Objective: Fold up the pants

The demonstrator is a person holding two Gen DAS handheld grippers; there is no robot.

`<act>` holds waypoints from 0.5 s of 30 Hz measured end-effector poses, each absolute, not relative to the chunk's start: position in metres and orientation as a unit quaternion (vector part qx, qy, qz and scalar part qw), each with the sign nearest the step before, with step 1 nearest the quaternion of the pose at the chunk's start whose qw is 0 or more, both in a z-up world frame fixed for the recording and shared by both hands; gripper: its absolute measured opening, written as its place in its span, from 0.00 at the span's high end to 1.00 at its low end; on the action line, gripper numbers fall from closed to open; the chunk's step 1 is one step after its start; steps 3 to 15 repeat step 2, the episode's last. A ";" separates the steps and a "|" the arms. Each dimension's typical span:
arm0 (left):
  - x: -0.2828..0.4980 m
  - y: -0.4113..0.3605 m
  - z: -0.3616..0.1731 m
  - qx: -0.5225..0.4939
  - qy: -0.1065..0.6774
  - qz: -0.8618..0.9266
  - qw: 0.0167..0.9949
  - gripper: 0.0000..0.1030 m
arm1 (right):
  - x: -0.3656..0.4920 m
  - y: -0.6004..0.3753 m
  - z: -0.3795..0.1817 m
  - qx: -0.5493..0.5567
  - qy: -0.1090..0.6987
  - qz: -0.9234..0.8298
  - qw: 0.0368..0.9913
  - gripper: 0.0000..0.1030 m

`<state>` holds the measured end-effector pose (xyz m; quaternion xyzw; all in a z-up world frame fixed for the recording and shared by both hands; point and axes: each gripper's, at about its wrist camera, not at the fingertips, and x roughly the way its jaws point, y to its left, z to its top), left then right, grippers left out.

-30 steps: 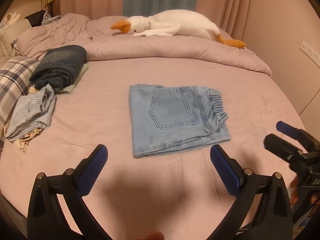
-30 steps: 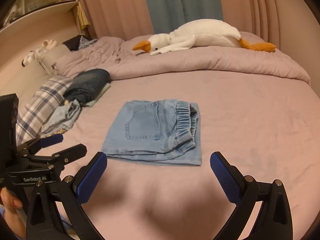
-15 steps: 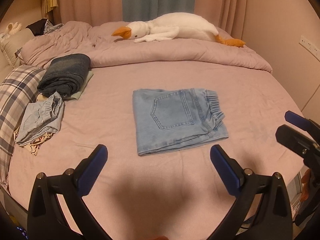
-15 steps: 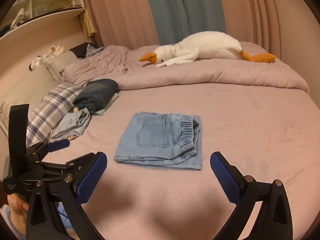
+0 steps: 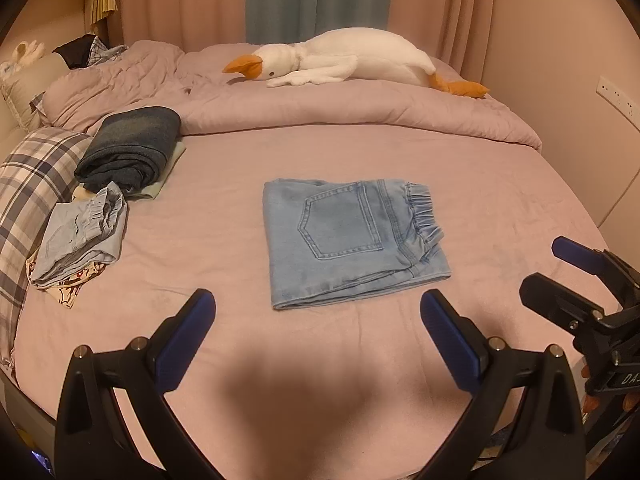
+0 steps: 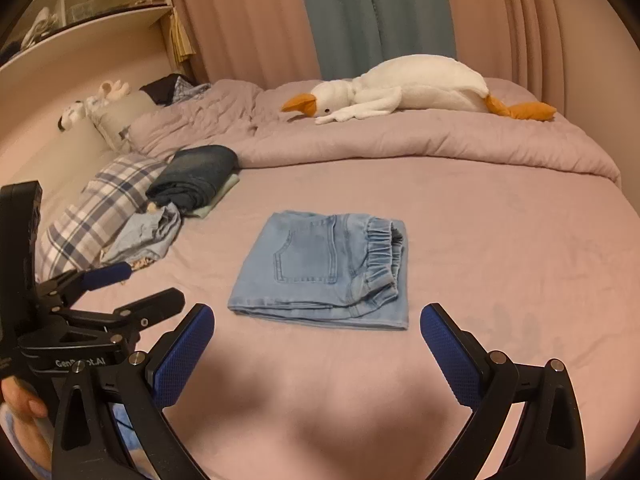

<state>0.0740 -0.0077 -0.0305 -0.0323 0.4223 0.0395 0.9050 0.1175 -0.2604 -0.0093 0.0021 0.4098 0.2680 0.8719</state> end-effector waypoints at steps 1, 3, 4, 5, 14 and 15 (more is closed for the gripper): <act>0.074 -0.008 -0.030 -0.033 0.422 0.038 0.905 0.00 | 0.117 -0.260 -0.009 0.000 0.409 0.268 0.872 0.01; 0.074 -0.008 -0.030 -0.033 0.423 0.037 0.905 0.01 | 0.117 -0.260 -0.009 0.000 0.410 0.268 0.872 0.01; 0.074 -0.008 -0.030 -0.033 0.423 0.037 0.905 0.01 | 0.117 -0.260 -0.009 0.000 0.410 0.268 0.872 0.01; 0.074 -0.008 -0.030 -0.033 0.423 0.037 0.905 0.01 | 0.117 -0.260 -0.009 0.000 0.410 0.268 0.872 0.01; 0.074 -0.008 -0.030 -0.033 0.423 0.037 0.905 0.01 | 0.117 -0.260 -0.009 0.000 0.410 0.268 0.872 0.01; 0.074 -0.008 -0.030 -0.033 0.423 0.037 0.905 0.01 | 0.117 -0.260 -0.009 0.000 0.410 0.268 0.872 0.01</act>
